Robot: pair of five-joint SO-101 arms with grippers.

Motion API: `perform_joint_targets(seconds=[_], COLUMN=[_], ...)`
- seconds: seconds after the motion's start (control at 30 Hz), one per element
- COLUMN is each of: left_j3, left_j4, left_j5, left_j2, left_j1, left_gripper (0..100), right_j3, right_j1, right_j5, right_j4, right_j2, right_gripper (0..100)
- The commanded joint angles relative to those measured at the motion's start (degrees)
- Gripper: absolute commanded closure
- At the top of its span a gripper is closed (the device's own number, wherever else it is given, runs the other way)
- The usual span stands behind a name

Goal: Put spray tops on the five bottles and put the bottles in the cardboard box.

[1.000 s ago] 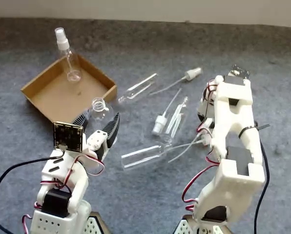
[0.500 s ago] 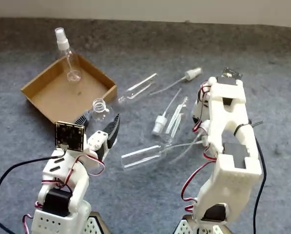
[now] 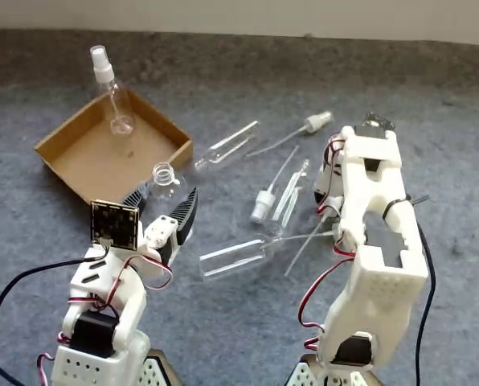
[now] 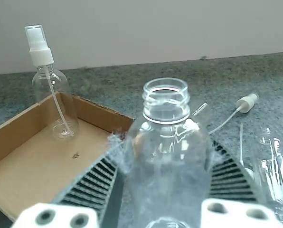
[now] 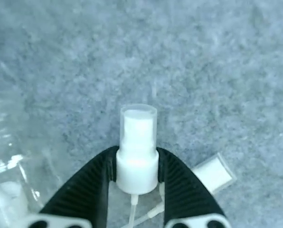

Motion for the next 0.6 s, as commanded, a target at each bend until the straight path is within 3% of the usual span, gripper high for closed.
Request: perform_joint_targets(seconds=[0.0, 0.13, 0.3, 0.47, 0.57], left_j3=[-0.31, -0.31, 2.86, 5.67, 7.52], left_j4=[-1.32, -1.32, -1.58, -5.8, -8.62], left_j5=[0.35, 0.44, 0.26, 0.18, 0.18], left_j2=[-0.22, -0.22, -0.22, -0.22, -0.22], left_j1=[-0.22, 1.19, 7.43, 12.62, 13.58], left_gripper=[91, 91, 91, 91, 91], right_j3=[-4.35, -8.13, -21.23, -38.73, -46.2], right_j1=[-0.57, -0.57, -1.36, -3.03, -4.18], right_j5=[-0.09, -0.09, 0.35, 7.91, 10.2], right_j4=[-0.22, 2.77, 15.6, 27.91, 27.74], right_j2=[-1.27, -1.36, -1.36, -1.36, -3.56], right_gripper=[99.5, 99.5, 99.5, 99.5, 99.5])
